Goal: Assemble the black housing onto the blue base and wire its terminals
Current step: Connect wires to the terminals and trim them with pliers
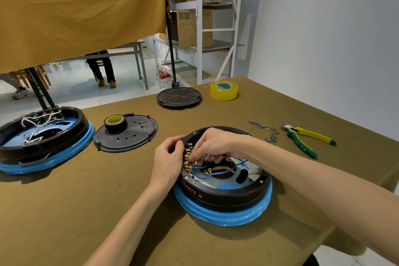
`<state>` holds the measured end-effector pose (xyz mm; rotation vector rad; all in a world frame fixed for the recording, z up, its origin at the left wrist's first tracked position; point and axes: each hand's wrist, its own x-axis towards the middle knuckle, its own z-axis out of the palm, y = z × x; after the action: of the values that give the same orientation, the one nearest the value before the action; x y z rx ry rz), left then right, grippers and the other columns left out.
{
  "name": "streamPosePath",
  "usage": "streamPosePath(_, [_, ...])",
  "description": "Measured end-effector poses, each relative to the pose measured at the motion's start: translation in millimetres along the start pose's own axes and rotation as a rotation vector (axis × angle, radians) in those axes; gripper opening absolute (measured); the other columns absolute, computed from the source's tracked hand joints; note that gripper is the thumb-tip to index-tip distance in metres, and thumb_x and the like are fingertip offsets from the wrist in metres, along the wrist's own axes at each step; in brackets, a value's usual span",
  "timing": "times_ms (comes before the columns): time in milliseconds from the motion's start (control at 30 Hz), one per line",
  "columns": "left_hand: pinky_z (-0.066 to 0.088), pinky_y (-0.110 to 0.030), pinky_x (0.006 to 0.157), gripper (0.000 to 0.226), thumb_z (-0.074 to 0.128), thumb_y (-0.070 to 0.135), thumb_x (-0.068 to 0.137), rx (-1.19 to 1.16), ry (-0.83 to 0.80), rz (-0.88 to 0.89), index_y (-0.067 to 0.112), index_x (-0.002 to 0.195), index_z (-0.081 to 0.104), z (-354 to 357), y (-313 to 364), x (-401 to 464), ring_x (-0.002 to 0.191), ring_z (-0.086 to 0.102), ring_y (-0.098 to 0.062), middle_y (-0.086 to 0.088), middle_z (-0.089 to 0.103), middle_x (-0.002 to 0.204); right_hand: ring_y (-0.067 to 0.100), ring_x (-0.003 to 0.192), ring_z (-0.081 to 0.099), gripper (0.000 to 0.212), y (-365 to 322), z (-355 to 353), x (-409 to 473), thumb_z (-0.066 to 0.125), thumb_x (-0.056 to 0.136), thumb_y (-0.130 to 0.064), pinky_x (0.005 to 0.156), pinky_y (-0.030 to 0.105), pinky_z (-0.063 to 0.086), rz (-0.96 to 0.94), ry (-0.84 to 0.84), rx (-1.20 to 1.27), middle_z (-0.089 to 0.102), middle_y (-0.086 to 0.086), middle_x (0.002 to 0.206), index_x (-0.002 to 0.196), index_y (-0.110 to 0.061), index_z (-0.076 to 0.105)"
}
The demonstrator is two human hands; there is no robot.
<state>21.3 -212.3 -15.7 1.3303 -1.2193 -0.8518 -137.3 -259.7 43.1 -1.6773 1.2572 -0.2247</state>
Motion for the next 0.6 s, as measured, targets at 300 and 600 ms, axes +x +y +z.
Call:
streamPosePath(300, [0.055, -0.041, 0.099, 0.029, 0.051, 0.019, 0.106, 0.008, -0.006, -0.01, 0.016, 0.129, 0.067, 0.4, -0.1, 0.2, 0.111, 0.066, -0.016, 0.0, 0.071, 0.115, 0.02, 0.063, 0.066, 0.01, 13.2, 8.2, -5.1, 0.081, 0.087, -0.015, 0.062, 0.029, 0.057, -0.308, 0.154, -0.087, 0.078, 0.008, 0.08, 0.094, -0.007, 0.081])
streamPosePath(600, [0.053, -0.043, 0.101, 0.03, 0.046, 0.018, 0.108, 0.027, -0.004, 0.003, 0.014, 0.131, 0.063, 4.6, -1.4, 1.4, 0.113, 0.064, -0.018, -0.003, 0.069, 0.117, 0.003, 0.064, 0.066, 0.003, 16.5, 15.1, -2.6, 0.079, 0.088, -0.008, 0.064, 0.016, 0.051, -0.432, 0.209, -0.126, 0.076, 0.003, 0.077, 0.089, -0.006, 0.081])
